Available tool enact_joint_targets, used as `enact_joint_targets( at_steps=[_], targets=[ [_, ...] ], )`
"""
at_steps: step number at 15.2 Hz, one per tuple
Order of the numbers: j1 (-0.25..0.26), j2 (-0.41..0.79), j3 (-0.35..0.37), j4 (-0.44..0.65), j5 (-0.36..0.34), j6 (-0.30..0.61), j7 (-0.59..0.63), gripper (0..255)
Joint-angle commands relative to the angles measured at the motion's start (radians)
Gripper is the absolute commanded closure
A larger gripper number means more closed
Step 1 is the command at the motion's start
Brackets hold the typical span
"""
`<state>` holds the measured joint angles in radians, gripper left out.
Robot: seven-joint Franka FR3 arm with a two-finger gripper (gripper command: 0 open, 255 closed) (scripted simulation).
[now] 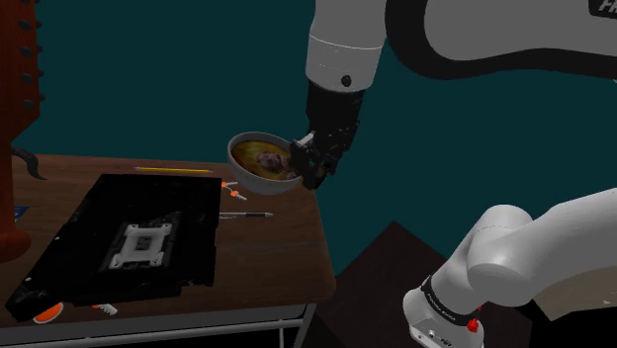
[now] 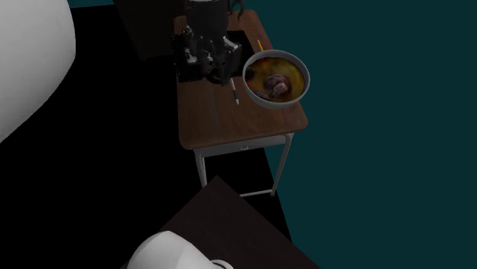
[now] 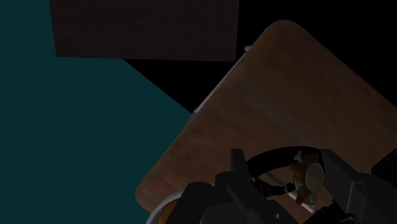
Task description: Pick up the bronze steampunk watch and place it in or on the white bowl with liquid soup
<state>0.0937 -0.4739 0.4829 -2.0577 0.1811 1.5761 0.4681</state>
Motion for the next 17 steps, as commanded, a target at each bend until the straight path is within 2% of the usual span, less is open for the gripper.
enact_joint_targets(
  at_steps=[1, 9, 14, 15, 17],
  targets=[
    [-0.013, 0.036, -0.001, 0.034, -0.016, -0.001, -0.006, 255],
    [-0.084, 0.306, -0.006, 0.26, -0.139, 0.019, -0.041, 255],
    [-0.102, 0.496, -0.007, 0.454, -0.227, -0.005, -0.049, 255],
    [-0.102, 0.555, -0.008, 0.521, -0.254, -0.02, -0.051, 255],
    [-0.103, 0.549, -0.01, 0.487, -0.251, 0.009, -0.052, 255]
  ],
)
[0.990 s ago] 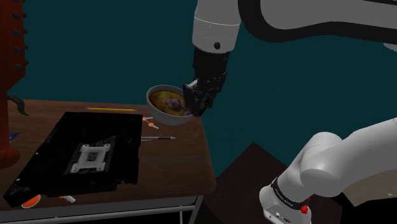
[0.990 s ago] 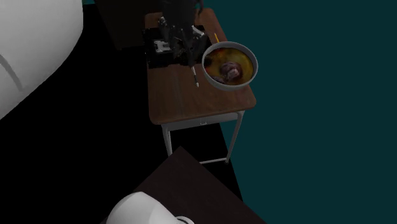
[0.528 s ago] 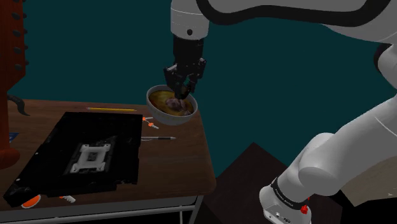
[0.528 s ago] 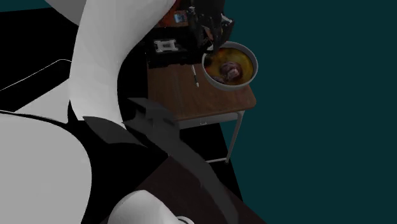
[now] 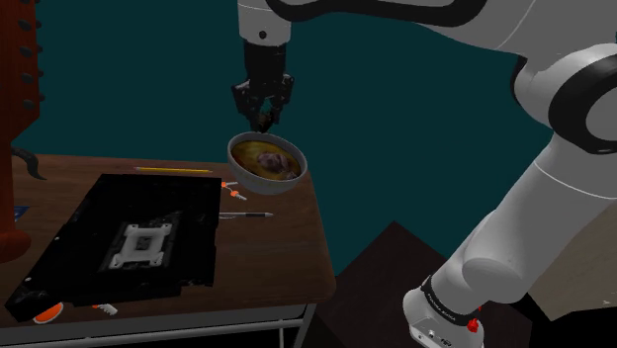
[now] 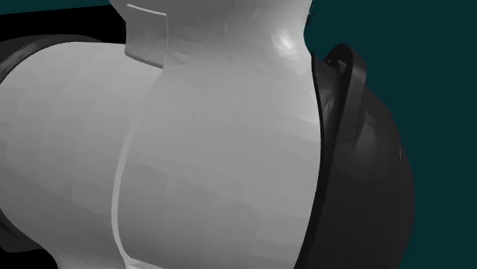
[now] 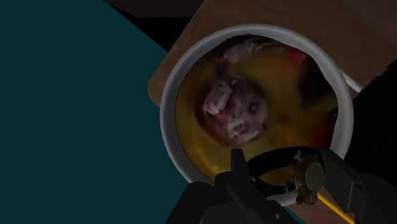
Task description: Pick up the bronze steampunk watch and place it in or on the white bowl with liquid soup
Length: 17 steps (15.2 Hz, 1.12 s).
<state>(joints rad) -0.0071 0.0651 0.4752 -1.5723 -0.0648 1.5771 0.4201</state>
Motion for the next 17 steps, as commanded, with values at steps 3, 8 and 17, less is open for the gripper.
enact_joint_targets(
  at_steps=[3, 8, 17],
  targets=[
    [-0.004, 0.003, -0.004, -0.048, -0.002, 0.051, -0.005, 255],
    [-0.007, -0.004, -0.005, -0.123, 0.001, 0.12, -0.004, 255],
    [-0.007, -0.004, -0.006, -0.17, 0.0, 0.167, -0.003, 255]
  ],
)
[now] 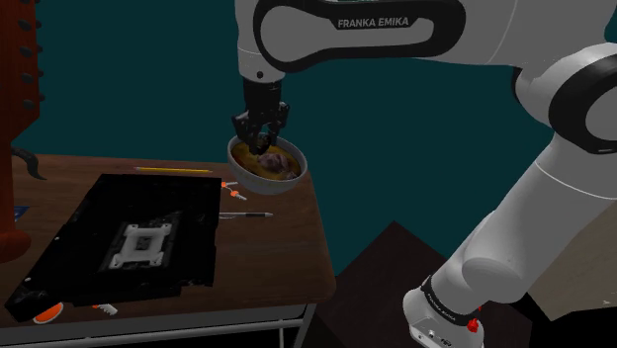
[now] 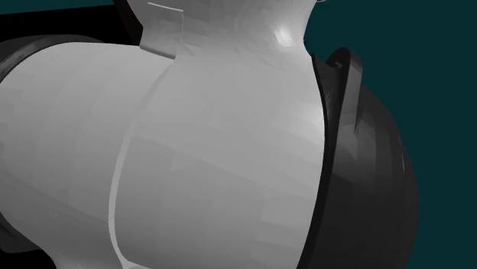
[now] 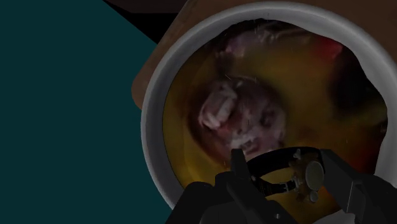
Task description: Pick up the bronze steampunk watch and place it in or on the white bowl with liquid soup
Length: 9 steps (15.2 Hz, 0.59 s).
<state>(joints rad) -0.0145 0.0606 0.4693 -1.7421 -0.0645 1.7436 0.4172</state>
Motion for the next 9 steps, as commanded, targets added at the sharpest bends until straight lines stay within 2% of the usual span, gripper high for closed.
enact_joint_targets(
  at_steps=[1, 2, 3, 8, 9],
  targets=[
    [0.0, 0.0, 0.0, 0.0, 0.0, 0.0, 0.0, 255],
    [0.0, 0.0, 0.0, 0.0, 0.0, 0.0, 0.0, 255],
    [0.0, 0.0, 0.0, 0.0, 0.0, 0.0, 0.0, 0],
    [0.0, 0.0, 0.0, 0.0, 0.0, 0.0, 0.0, 0],
    [0.001, 0.003, 0.001, 0.036, -0.001, -0.034, 0.0, 0]
  ],
)
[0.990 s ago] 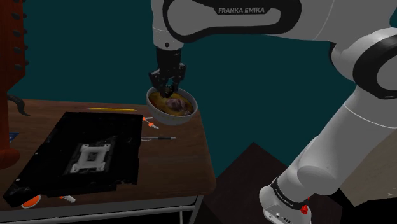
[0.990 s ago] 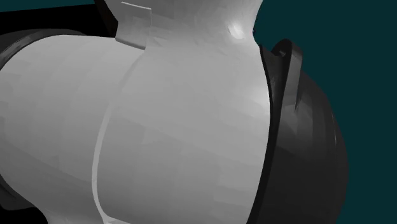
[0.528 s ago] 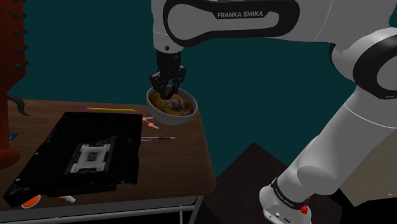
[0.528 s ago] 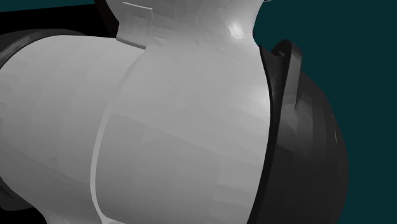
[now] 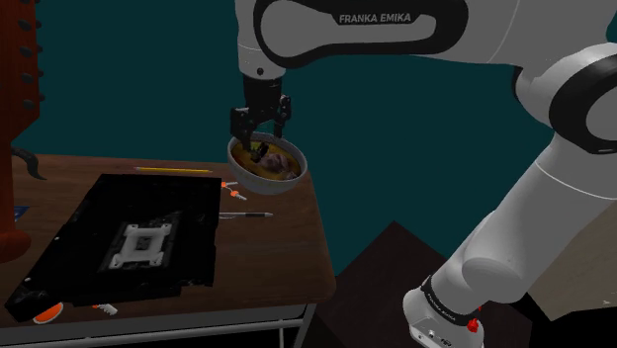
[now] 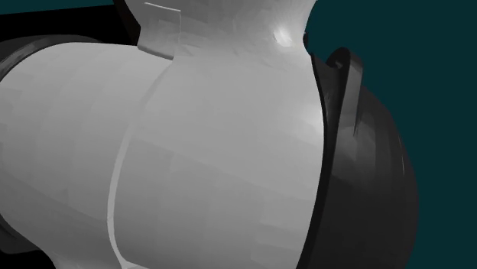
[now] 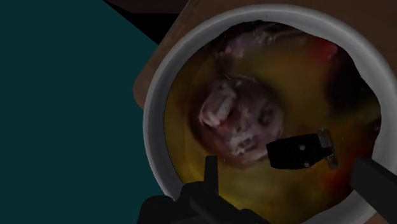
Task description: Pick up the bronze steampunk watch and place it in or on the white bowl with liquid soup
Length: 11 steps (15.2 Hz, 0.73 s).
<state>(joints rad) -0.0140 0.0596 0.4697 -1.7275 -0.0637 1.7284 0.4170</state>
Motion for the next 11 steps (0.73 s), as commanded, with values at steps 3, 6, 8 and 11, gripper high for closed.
enact_joint_targets(
  at_steps=[3, 6, 8, 11],
  targets=[
    [0.007, 0.02, 0.005, 0.134, -0.008, -0.117, 0.005, 0],
    [0.007, 0.02, 0.005, 0.134, -0.008, -0.117, 0.005, 0],
    [0.007, 0.02, 0.005, 0.134, -0.008, -0.117, 0.005, 0],
    [0.007, 0.02, 0.005, 0.134, -0.008, -0.116, 0.005, 0]
  ],
)
